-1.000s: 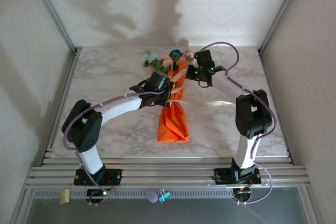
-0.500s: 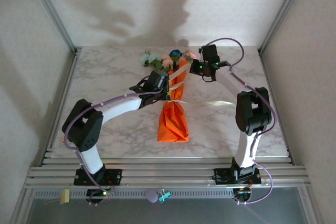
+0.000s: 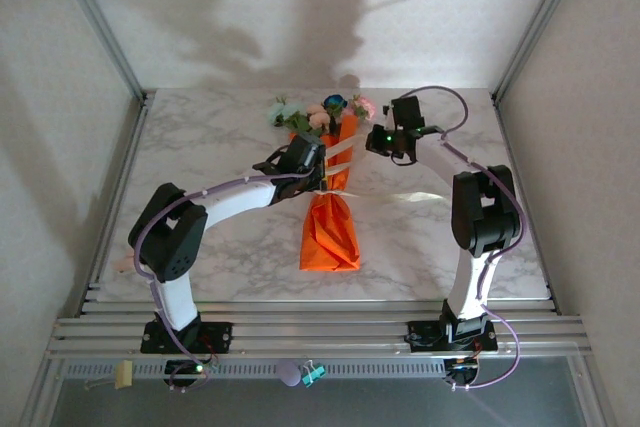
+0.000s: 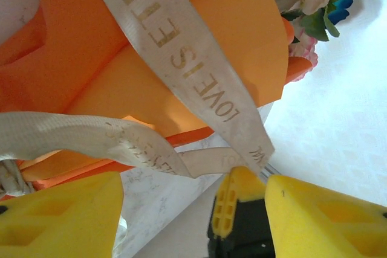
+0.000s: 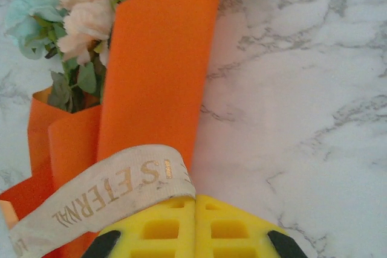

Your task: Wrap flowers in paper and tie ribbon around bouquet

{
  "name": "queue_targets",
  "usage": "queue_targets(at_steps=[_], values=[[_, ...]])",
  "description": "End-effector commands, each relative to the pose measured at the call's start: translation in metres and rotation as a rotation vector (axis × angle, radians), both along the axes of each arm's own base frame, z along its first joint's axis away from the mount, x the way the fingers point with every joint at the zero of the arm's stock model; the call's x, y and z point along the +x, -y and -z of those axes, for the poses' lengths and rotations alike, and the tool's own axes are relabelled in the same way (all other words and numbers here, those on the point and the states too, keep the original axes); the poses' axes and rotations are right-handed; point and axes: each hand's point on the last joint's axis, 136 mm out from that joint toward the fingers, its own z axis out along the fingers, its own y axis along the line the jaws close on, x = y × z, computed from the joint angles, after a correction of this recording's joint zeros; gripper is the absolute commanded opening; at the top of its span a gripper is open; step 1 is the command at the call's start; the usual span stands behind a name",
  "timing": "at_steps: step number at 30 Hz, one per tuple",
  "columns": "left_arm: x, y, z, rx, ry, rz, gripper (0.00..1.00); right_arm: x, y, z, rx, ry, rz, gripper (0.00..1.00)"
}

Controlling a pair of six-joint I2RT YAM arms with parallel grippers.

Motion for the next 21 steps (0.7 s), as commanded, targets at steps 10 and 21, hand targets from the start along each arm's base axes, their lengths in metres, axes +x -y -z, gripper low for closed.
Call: queue_targets(at_steps=[10, 21], values=[[0.019, 0.000, -0.004, -0.005, 0.035, -0.035, 0.68, -0.005, 0.000, 0.009, 0.050, -0.018, -0.015, 0.00], [-0.028, 0.031, -0.042, -0.047, 0.018, 0.170, 0.79, 0.003, -0.006, -0.002, 0.075, -0.013, -0.028, 0.00]])
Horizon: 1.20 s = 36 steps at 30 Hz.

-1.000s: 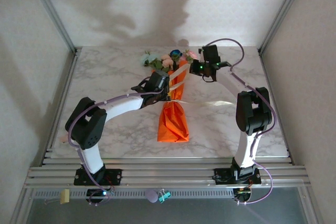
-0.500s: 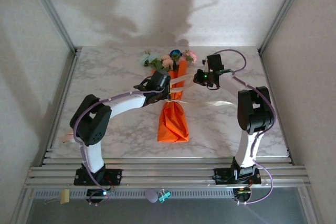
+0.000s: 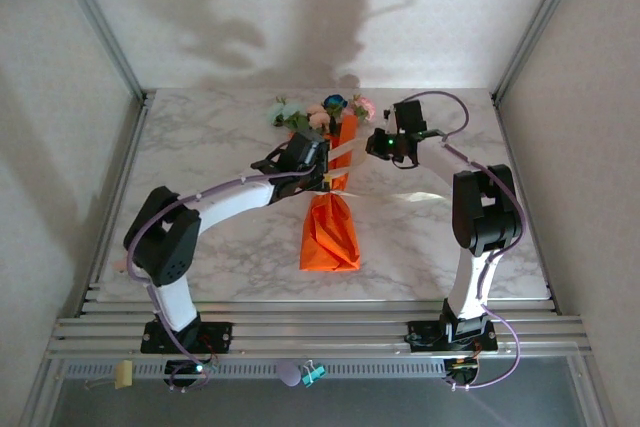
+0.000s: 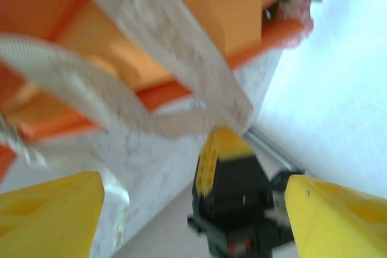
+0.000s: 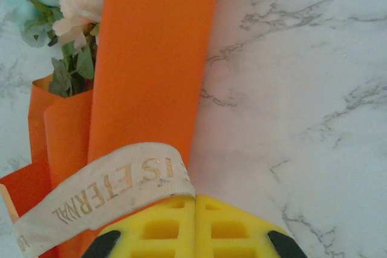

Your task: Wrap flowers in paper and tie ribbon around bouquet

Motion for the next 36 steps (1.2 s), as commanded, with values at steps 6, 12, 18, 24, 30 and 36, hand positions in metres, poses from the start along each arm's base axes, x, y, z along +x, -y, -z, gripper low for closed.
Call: queue_targets(at_steps=[6, 12, 18, 24, 30, 36], values=[[-0.016, 0.030, 0.005, 0.020, -0.055, 0.149, 0.83, 0.010, -0.004, -0.012, 0.025, 0.004, -0.013, 0.00], [0.018, 0.027, 0.009, 0.032, 0.023, 0.087, 0.87, 0.008, -0.005, -0.014, 0.032, 0.004, -0.018, 0.00], [0.039, 0.018, 0.028, 0.088, 0.020, 0.048, 0.87, 0.006, -0.005, -0.013, 0.039, -0.001, -0.017, 0.00], [0.054, 0.003, 0.020, 0.130, 0.071, 0.005, 0.87, 0.003, -0.003, -0.013, 0.037, -0.002, -0.017, 0.00], [0.062, -0.004, 0.019, 0.132, 0.097, -0.010, 0.79, -0.002, -0.002, -0.007, 0.042, -0.017, -0.023, 0.00], [0.059, -0.004, 0.027, 0.121, 0.085, -0.008, 0.63, -0.012, 0.002, 0.001, 0.036, -0.030, -0.020, 0.00]])
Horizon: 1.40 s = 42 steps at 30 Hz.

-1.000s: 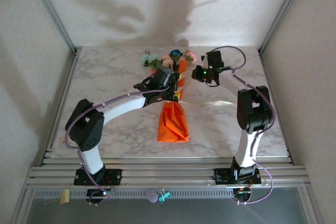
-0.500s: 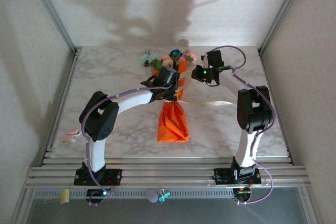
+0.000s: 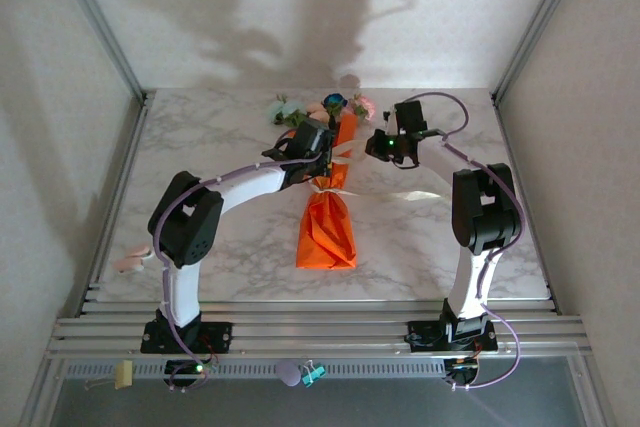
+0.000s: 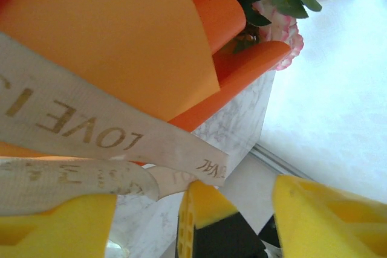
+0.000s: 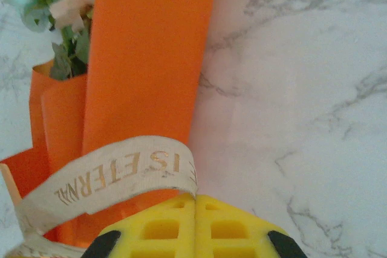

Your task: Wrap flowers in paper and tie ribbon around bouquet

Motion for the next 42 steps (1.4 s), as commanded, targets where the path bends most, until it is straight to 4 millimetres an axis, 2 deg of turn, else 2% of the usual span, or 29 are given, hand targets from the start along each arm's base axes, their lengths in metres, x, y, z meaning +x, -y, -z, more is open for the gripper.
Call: queue_targets(at_steps=[1, 6, 10, 13, 16, 18, 21, 24, 28, 34, 38, 42], values=[[0.003, -0.004, 0.005, 0.008, 0.010, -0.016, 0.61, -0.007, 0.003, -0.006, 0.014, 0.011, 0.001, 0.00], [-0.002, -0.002, 0.014, 0.013, -0.014, 0.006, 0.54, -0.009, 0.006, 0.000, 0.016, -0.013, 0.012, 0.00], [-0.005, 0.001, 0.018, 0.004, -0.027, 0.026, 0.52, -0.009, 0.009, -0.001, 0.009, -0.031, 0.044, 0.19], [-0.008, 0.004, 0.017, -0.009, -0.025, 0.039, 0.52, -0.013, 0.021, -0.017, -0.009, -0.018, 0.120, 0.30], [-0.010, 0.009, 0.012, -0.026, -0.020, 0.062, 0.54, -0.026, 0.058, -0.027, -0.108, -0.023, 0.291, 0.41], [-0.011, 0.013, 0.006, -0.034, -0.014, 0.082, 0.57, -0.044, 0.102, -0.025, -0.214, -0.083, 0.468, 0.49], [-0.013, 0.021, -0.007, -0.045, 0.002, 0.116, 0.64, -0.073, 0.154, -0.006, -0.242, -0.241, 0.657, 0.50], [-0.018, 0.028, -0.016, -0.060, 0.002, 0.155, 0.70, -0.095, 0.187, 0.023, -0.204, -0.431, 0.774, 0.48], [-0.030, 0.034, -0.022, -0.073, -0.019, 0.204, 0.75, -0.101, 0.193, 0.053, -0.116, -0.584, 0.835, 0.49], [-0.046, 0.032, -0.029, -0.065, -0.043, 0.254, 0.79, -0.090, 0.185, 0.073, -0.015, -0.652, 0.924, 0.50], [-0.052, 0.030, -0.033, -0.048, -0.044, 0.280, 0.79, -0.086, 0.175, 0.084, 0.040, -0.708, 0.968, 0.46], [-0.054, 0.025, -0.042, 0.024, -0.017, 0.322, 0.79, -0.098, 0.170, 0.091, 0.036, -0.770, 1.007, 0.37]])
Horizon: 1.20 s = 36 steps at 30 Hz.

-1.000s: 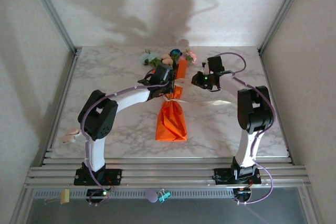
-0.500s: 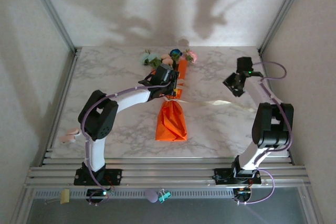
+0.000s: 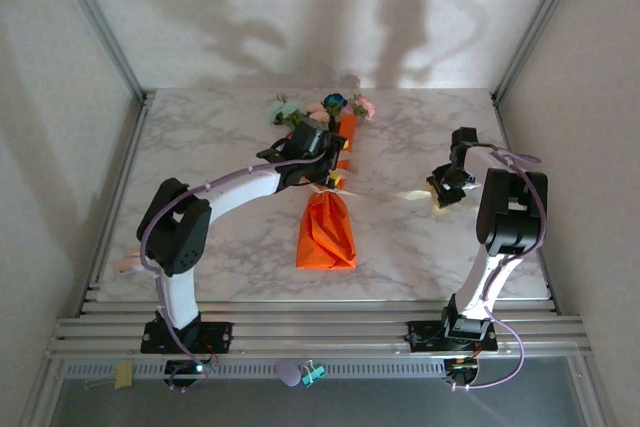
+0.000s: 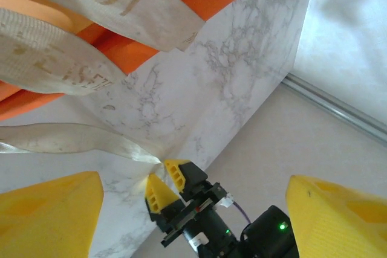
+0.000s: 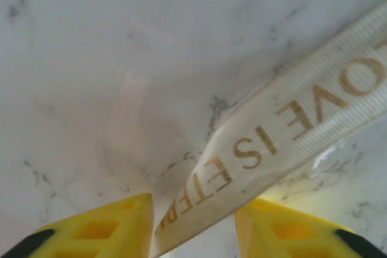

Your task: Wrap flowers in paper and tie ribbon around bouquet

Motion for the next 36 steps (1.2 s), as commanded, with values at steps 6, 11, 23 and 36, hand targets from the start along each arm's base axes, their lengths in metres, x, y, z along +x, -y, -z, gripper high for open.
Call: queue_targets(at_steps=[6, 11, 23, 36], values=[[0.004, 0.017, -0.057, 0.316, 0.365, 0.446, 0.68, -0.008, -0.022, -0.009, 0.070, 0.025, 0.038, 0.00], [-0.024, 0.049, -0.057, 0.414, 0.671, 0.875, 0.63, -0.028, -0.048, -0.084, 0.011, 0.154, -0.137, 0.00], [-0.099, 0.089, -0.037, 0.734, 1.363, 1.330, 0.82, -0.092, -0.084, -0.172, 0.093, 0.301, -0.248, 0.00], [-0.104, 0.140, -0.033, 0.835, 1.485, 1.350, 0.82, -0.096, -0.089, -0.190, 0.124, 0.330, -0.262, 0.00]])
